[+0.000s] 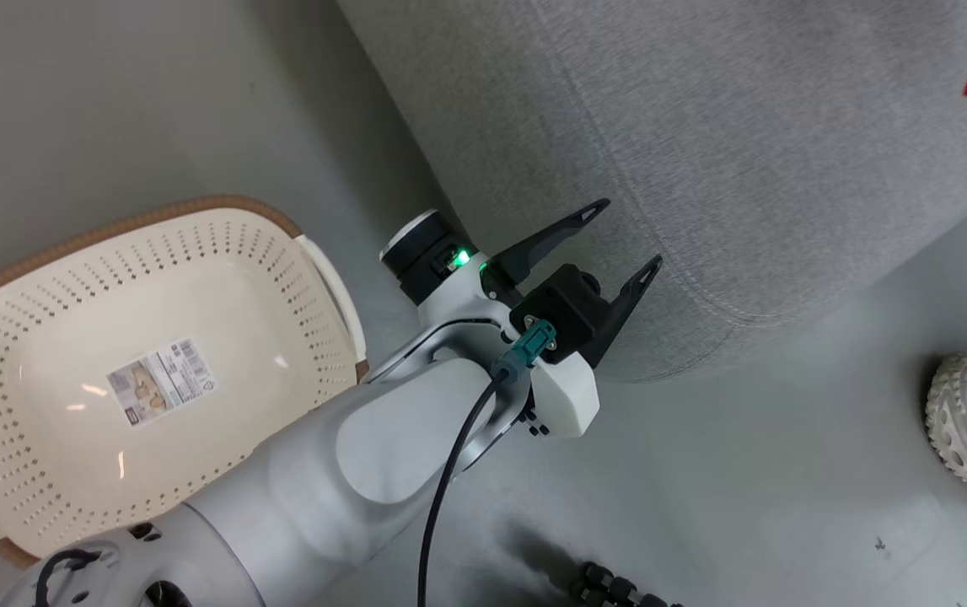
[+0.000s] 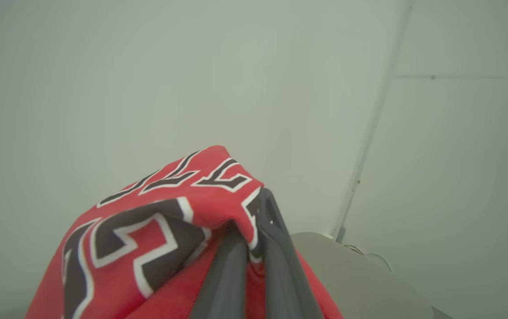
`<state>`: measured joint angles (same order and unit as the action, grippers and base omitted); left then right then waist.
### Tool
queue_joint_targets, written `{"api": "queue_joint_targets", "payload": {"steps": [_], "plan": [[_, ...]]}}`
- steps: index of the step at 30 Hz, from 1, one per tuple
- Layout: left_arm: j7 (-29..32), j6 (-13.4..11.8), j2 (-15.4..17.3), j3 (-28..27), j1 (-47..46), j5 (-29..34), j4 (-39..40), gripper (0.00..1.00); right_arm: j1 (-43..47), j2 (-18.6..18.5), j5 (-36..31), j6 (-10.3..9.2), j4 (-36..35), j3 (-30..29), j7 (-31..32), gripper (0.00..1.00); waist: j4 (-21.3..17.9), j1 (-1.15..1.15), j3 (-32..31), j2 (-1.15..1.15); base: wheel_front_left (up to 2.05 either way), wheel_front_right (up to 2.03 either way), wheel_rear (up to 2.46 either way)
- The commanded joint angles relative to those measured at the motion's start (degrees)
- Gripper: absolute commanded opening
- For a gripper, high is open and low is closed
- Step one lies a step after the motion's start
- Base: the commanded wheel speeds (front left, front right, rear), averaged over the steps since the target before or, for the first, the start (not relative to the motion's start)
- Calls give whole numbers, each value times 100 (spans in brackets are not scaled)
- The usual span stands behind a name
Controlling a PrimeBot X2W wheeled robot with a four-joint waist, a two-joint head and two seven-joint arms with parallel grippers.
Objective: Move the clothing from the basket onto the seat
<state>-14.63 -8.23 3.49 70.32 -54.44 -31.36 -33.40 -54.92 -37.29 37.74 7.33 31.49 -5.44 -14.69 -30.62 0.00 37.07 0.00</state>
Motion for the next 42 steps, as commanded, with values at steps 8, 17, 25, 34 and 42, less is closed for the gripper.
{"api": "queue_joint_targets", "payload": {"steps": [8, 17, 25, 34, 42], "plan": [[3, -271, -61, 222, -521, -39, 320, 100, -824, -1004, -229, 16, 773, -343, -31, 0, 761, 0, 993, 0, 0, 0, 0], [21, -441, -61, 296, -540, 50, 589, 100, -1458, -1384, -328, 16, 1363, -377, -31, 0, 1282, 0, 1481, 0, 0, 0, 0], [-8, -613, -61, 302, -528, 177, 903, 100, -1211, -1103, 78, 16, 1500, 337, -31, 0, 1732, 0, 1640, 0, 0, 0, 0], [-34, -912, -61, 298, -484, 17, 1149, 100, -178, -1210, 618, 16, 824, 908, -31, 100, 1957, 0, 1161, 0, 0, 0, 0], [-36, -1096, -61, -181, 25, 50, 1358, 100, 827, -1150, 565, 16, -85, 809, -31, 100, 2158, 0, 276, 0, 0, 0, 0]]}}
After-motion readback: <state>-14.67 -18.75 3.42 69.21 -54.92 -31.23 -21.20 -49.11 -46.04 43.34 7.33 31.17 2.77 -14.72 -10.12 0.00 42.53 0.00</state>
